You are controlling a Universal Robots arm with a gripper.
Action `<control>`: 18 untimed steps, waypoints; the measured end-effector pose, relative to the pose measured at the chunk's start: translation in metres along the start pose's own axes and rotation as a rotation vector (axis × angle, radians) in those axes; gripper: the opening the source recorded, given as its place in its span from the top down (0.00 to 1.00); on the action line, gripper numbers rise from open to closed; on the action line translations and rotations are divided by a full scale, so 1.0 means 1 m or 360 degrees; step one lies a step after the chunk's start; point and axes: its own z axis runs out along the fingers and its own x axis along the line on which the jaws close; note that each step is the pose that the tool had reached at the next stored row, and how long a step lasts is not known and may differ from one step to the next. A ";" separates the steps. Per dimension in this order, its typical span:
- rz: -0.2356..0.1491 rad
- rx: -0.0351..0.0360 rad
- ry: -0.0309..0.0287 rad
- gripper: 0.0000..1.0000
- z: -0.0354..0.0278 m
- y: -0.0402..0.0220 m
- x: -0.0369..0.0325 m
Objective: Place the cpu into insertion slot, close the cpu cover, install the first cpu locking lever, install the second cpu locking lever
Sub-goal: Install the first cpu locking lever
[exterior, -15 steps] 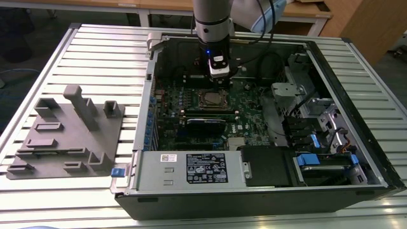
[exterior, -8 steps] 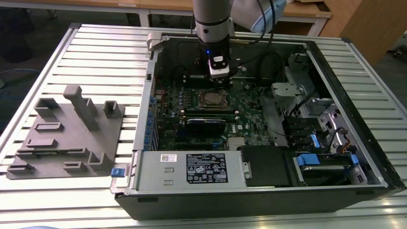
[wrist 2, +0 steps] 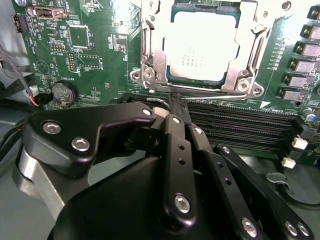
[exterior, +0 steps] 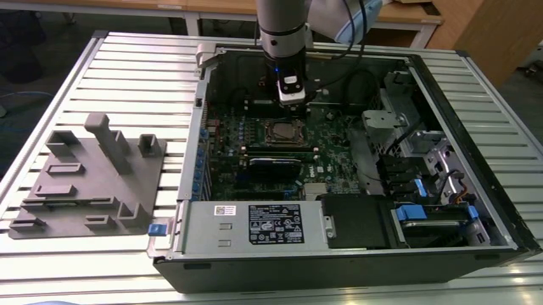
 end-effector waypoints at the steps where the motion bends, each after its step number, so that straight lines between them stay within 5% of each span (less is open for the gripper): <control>1: 0.0000 -0.0001 0.00001 0.89 -0.0001 -0.0002 0.0001; 5: 0.0003 -0.0019 0.00053 0.89 -0.0002 -0.0007 0.0004; 11: 0.0003 -0.0020 0.00050 0.89 0.0000 -0.0008 0.0004; 15: 0.0001 -0.0030 -0.00133 0.89 0.0012 -0.0010 0.0007; 18: 0.0001 -0.0031 -0.00162 0.89 0.0012 -0.0010 0.0006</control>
